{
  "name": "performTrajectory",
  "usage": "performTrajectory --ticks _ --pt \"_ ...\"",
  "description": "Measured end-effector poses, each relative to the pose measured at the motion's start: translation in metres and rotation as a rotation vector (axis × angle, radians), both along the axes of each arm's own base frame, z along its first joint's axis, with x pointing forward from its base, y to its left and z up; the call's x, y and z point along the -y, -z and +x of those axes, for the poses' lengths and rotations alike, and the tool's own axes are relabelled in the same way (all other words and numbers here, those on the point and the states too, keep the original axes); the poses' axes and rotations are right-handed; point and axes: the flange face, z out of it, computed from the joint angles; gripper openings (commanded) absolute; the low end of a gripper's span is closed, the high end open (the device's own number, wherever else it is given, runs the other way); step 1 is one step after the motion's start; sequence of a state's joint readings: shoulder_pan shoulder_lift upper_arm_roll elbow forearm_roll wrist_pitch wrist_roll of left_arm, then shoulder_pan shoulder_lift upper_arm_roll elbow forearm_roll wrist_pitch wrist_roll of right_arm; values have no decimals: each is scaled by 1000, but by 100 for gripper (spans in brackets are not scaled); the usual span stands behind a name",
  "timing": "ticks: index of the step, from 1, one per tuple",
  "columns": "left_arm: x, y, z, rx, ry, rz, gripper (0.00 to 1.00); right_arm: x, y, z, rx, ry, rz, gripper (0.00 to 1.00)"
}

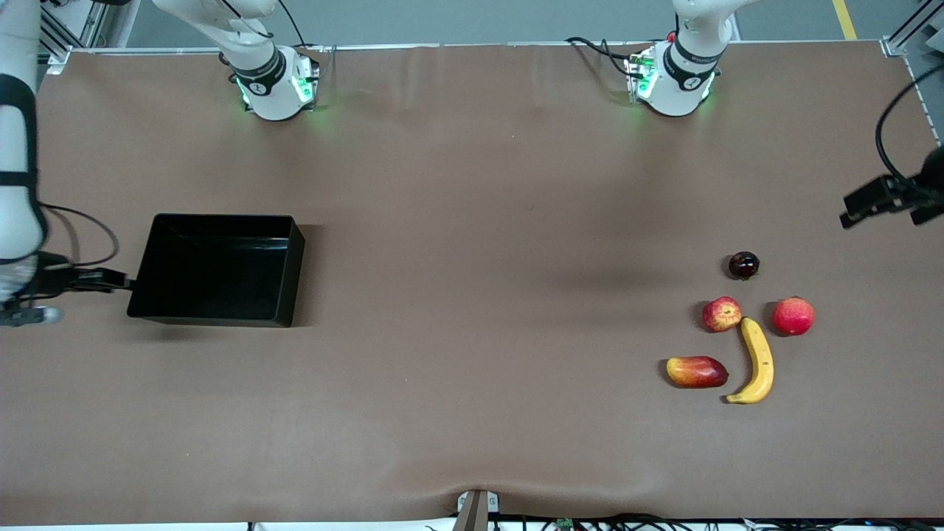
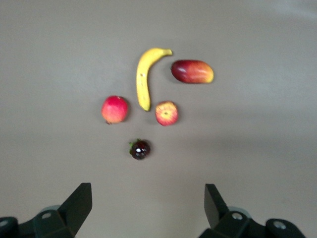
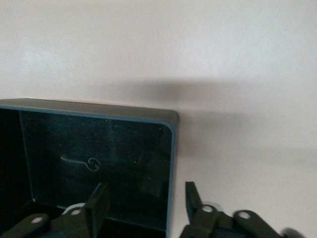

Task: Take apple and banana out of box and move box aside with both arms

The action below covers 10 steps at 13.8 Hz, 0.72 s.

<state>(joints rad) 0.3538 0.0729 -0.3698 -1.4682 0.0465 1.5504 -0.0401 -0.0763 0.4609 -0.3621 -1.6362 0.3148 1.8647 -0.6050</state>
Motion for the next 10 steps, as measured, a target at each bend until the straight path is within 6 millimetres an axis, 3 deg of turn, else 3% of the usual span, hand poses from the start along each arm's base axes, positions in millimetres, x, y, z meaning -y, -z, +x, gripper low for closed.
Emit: performTrajectory --ticks 4,6,8,10 --pt "16 -4 -33 -28 8 9 100 -8 -108 27 65 -94 -64 100" --pt "21 -8 -50 -29 12 4 100 -21 -159 41 146 -131 -103 100" --pt "20 -10 -61 -39 10 3 100 -59 -197 50 182 -195 -110 100" --pt "19 -9 -64 -51 8 4 100 -111 -222 53 187 -188 -106 100"
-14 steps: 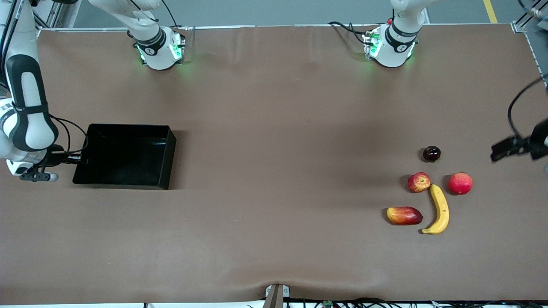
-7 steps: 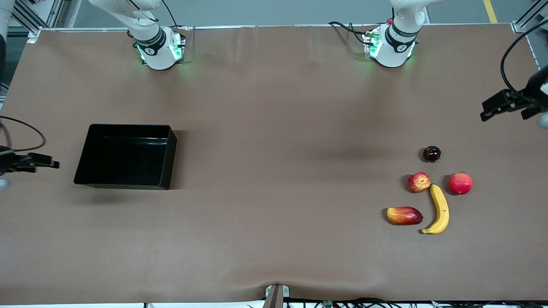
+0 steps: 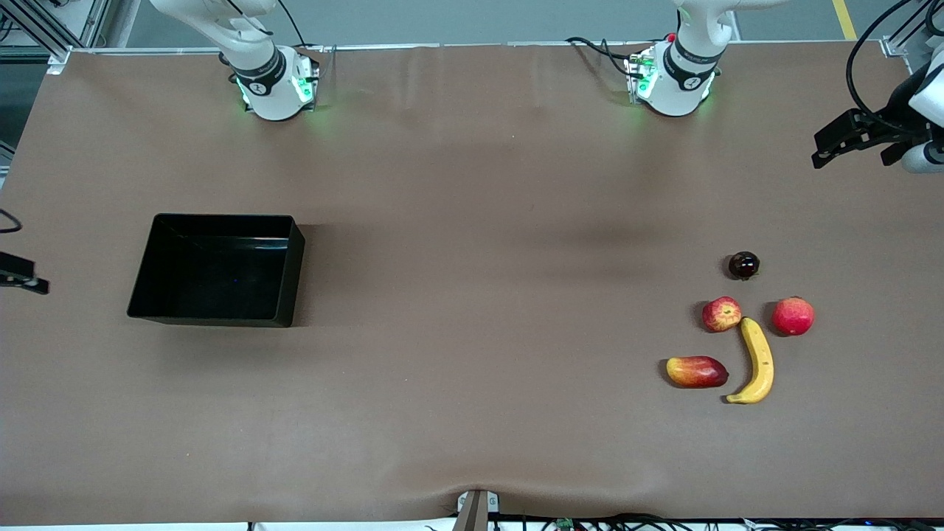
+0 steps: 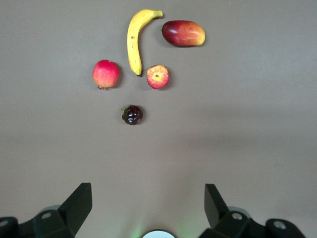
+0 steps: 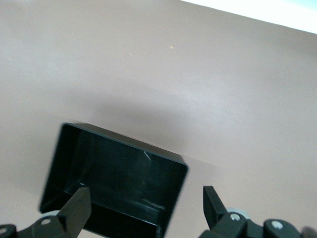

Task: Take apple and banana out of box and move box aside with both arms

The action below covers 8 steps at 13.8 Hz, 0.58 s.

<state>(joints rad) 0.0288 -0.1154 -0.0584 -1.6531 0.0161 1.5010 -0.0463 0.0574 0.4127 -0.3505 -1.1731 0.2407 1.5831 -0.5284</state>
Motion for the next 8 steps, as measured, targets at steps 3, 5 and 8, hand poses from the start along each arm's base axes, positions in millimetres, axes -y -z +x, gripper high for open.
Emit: performTrajectory --ticks 3,5,8 --pt "0 -2 0 3 0 1 100 -56 -31 -15 -50 167 0 100" --pt "2 -7 0 9 1 4 100 -61 -49 -31 -63 190 -13 100" --pt "6 -9 0 14 7 6 100 -52 -71 -63 -75 198 -13 100"
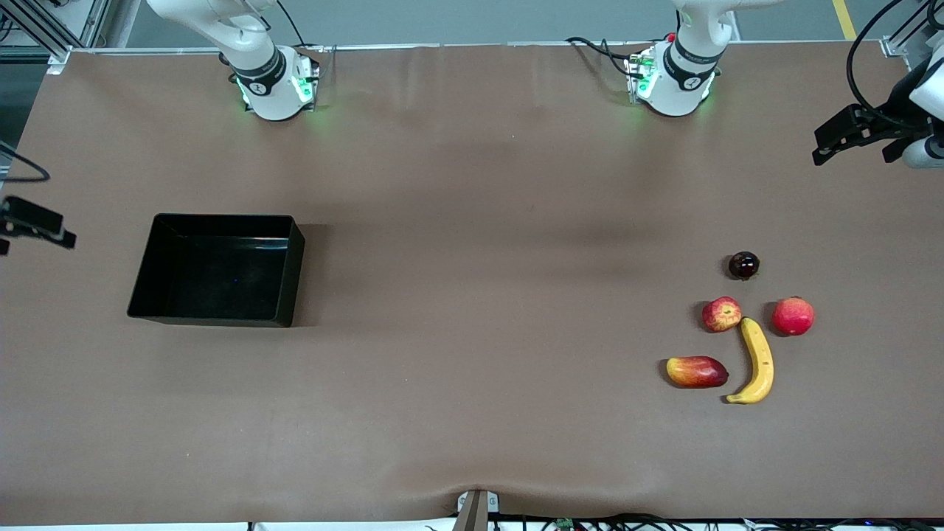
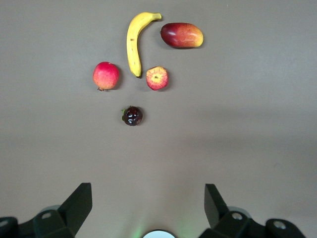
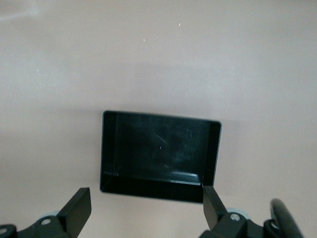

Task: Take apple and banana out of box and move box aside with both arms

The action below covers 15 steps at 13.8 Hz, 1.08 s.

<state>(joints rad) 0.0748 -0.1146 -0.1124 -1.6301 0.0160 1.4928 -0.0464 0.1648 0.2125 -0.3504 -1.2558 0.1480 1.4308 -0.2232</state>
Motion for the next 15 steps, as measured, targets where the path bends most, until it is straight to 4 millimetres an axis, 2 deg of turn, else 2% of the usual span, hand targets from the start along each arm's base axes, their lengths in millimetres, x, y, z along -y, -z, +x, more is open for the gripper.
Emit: performTrajectory --ticks 2,4,10,12,15 --pt "2 0 0 0 3 -5 100 2 -8 -22 -8 -5 7 100" --pt "7 -1 0 2 10 -21 100 -4 -8 -35 -20 -22 11 100" --pt "10 -1 0 1 14 -28 100 -61 -13 -53 -22 -129 -32 100" --pt "10 0 1 -2 14 -28 100 -52 -15 -53 -4 -112 -40 100" --pt "10 -3 4 6 13 -30 100 -19 -7 -55 -8 -62 -38 100"
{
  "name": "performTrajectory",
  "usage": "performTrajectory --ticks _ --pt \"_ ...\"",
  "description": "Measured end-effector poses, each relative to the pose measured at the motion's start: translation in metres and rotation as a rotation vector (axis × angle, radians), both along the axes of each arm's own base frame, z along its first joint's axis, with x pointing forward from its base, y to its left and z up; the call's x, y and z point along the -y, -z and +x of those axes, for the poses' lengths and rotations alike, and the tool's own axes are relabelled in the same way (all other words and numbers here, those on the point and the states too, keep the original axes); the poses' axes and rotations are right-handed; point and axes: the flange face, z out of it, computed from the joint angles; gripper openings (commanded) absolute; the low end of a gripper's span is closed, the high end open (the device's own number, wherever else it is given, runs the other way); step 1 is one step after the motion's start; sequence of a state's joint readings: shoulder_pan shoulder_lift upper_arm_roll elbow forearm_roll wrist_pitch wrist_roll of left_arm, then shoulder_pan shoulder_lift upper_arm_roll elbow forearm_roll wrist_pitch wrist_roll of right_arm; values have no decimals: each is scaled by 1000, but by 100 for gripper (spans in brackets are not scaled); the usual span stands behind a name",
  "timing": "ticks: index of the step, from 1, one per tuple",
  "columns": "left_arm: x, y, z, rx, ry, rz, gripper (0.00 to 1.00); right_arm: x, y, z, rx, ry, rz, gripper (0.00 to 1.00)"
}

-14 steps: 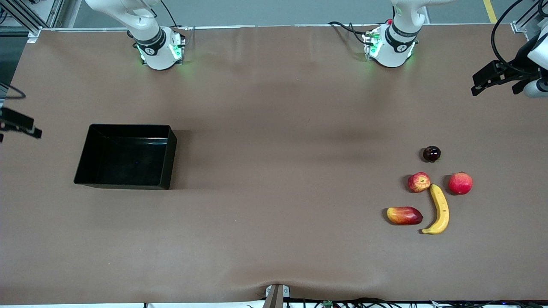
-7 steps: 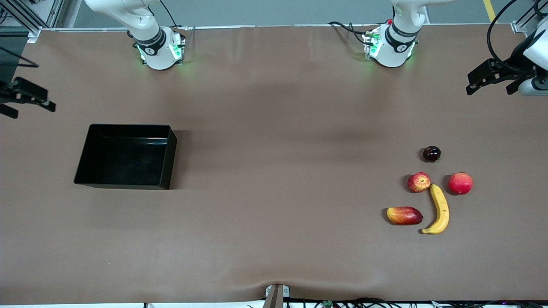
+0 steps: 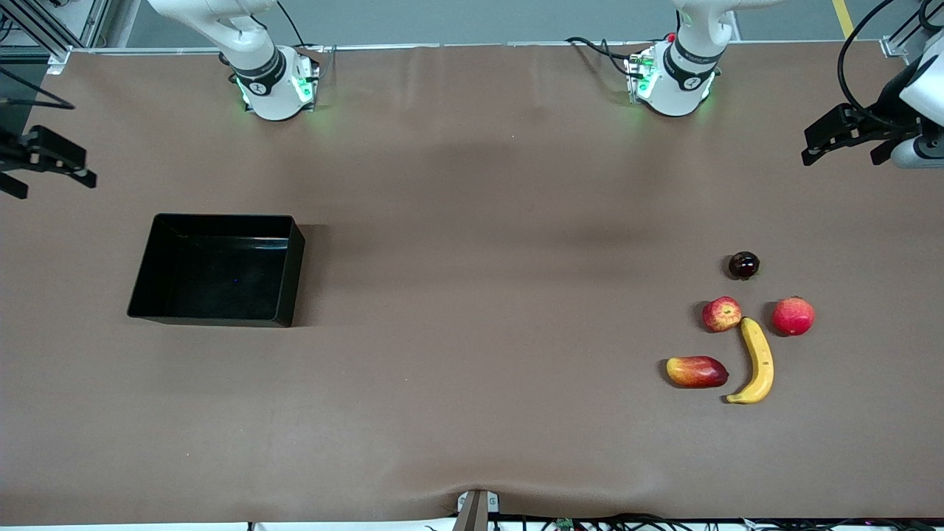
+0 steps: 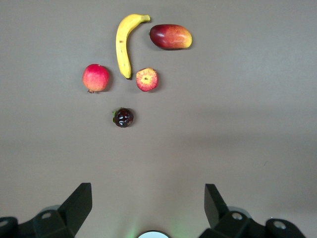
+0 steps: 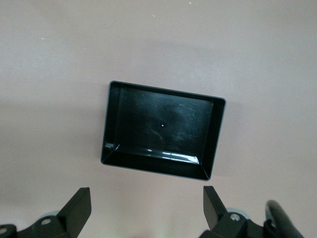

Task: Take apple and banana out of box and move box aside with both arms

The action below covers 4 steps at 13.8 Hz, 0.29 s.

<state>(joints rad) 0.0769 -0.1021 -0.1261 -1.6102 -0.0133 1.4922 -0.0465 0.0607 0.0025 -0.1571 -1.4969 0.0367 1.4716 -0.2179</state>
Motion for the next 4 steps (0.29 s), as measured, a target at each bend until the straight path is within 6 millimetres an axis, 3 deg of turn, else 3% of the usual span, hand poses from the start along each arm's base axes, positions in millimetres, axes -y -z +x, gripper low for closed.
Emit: performTrajectory --ticks 4 --pt "0 -4 7 12 1 -3 100 -9 2 -5 3 -19 1 100"
